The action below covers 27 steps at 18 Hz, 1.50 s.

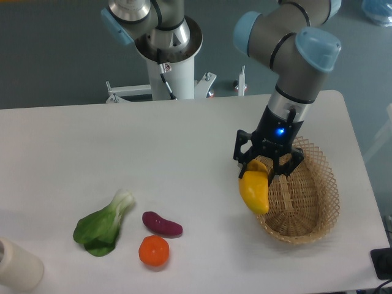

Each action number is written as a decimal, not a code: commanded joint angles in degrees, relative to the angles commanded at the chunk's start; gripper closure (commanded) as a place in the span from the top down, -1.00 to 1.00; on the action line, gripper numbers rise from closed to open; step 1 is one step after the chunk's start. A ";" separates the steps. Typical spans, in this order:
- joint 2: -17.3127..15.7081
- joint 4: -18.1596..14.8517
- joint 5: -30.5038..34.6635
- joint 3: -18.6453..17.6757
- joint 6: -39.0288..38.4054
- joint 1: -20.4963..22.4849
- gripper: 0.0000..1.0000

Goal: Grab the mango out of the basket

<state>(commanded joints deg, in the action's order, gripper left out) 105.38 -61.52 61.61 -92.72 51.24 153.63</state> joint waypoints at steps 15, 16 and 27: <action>-0.44 0.09 0.35 -1.23 0.88 0.00 -0.04; -0.44 0.09 0.35 -1.14 0.79 0.00 -0.05; -0.44 0.09 0.35 -0.88 0.53 -0.26 -0.04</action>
<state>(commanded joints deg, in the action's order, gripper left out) 104.94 -61.44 61.96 -93.61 51.77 153.37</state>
